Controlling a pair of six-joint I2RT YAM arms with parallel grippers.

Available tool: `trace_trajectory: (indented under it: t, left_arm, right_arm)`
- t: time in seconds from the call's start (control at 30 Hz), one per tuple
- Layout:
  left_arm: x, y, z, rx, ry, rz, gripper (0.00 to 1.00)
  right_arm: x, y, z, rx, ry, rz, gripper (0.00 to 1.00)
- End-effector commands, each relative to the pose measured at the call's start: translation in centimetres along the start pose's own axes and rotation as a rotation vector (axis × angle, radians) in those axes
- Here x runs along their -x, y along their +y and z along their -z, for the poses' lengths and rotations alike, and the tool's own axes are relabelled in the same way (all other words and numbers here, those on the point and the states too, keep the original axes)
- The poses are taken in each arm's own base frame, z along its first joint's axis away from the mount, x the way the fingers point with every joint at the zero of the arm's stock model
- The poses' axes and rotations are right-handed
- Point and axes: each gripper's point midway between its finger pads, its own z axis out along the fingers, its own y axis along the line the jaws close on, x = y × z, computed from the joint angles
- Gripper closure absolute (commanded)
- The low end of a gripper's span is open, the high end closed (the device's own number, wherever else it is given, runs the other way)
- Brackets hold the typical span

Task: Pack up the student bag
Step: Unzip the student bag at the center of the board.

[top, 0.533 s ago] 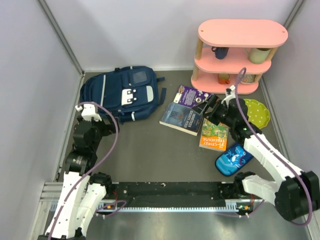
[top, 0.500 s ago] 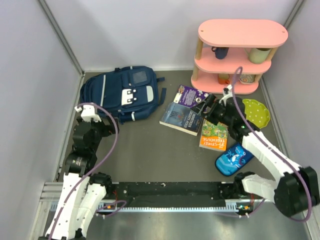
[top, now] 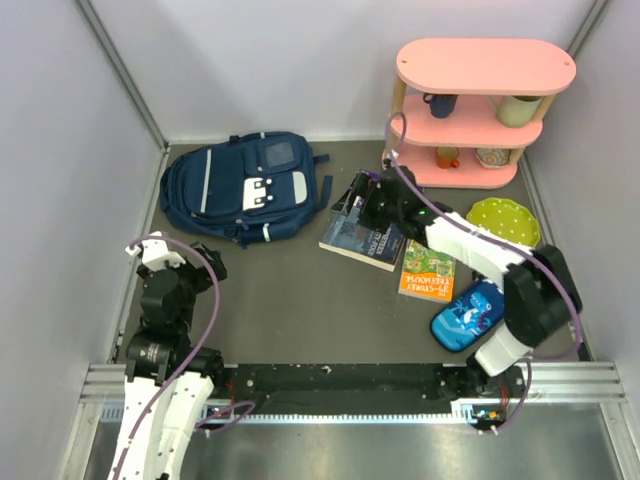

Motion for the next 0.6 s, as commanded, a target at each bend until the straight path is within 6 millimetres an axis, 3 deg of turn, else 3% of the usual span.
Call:
trace_trajectory:
  t: [0.0,0.13,0.23,0.4,0.57]
  left_arm:
    - [-0.6,0.1,-0.5,0.012,0.03,0.001,0.01]
    - [-1.0,0.0,-0.9,0.023,0.069,-0.007,0.01]
    - [-1.2,-0.2,-1.3,0.023,0.084,-0.007,0.01]
    - [-1.4,-0.2,-1.4,0.024,0.101,-0.008,0.01]
    - [-1.3,-0.1,-1.3,0.03,0.092,-0.003,0.01]
  right_arm:
    - [-0.7,3.0,-3.1,0.086,0.038,-0.145,0.08]
    - [-2.1,4.5,-6.9,0.073,0.062,-0.183,0.08]
    - [-2.9,6.5,-8.4,0.105,0.071,-0.229,0.11]
    - [-5.5,6.7,-11.5,0.089,0.083,-0.305,0.13]
    - [-6.2,6.8,-13.4,0.074,0.078,-0.324,0.18]
